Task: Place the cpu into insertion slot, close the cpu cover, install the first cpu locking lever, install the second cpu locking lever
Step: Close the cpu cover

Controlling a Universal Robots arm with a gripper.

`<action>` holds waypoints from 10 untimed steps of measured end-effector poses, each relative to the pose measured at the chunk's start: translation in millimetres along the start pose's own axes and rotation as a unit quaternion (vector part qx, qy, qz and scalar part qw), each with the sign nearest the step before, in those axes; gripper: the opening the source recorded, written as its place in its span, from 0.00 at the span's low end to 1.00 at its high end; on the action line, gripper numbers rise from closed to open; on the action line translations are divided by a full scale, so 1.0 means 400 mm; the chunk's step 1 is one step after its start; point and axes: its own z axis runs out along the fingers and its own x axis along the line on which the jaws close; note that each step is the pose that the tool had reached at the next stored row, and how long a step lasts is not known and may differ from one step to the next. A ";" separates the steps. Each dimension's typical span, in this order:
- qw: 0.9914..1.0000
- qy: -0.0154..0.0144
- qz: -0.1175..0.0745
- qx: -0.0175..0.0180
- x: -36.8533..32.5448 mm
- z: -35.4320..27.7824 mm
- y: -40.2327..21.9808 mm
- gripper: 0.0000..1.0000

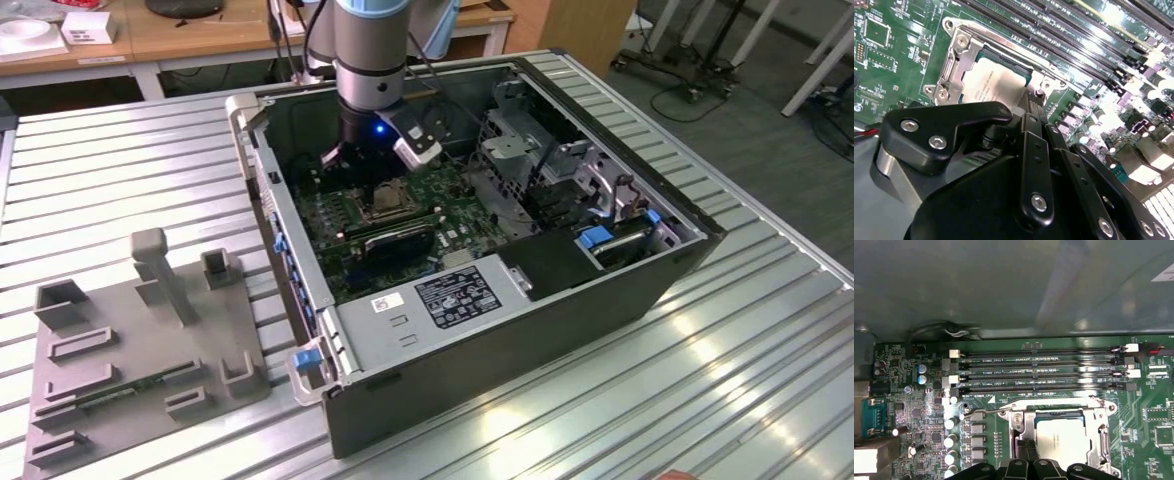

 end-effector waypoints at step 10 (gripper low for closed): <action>1.000 0.000 0.000 0.000 -0.004 -0.007 0.001 0.11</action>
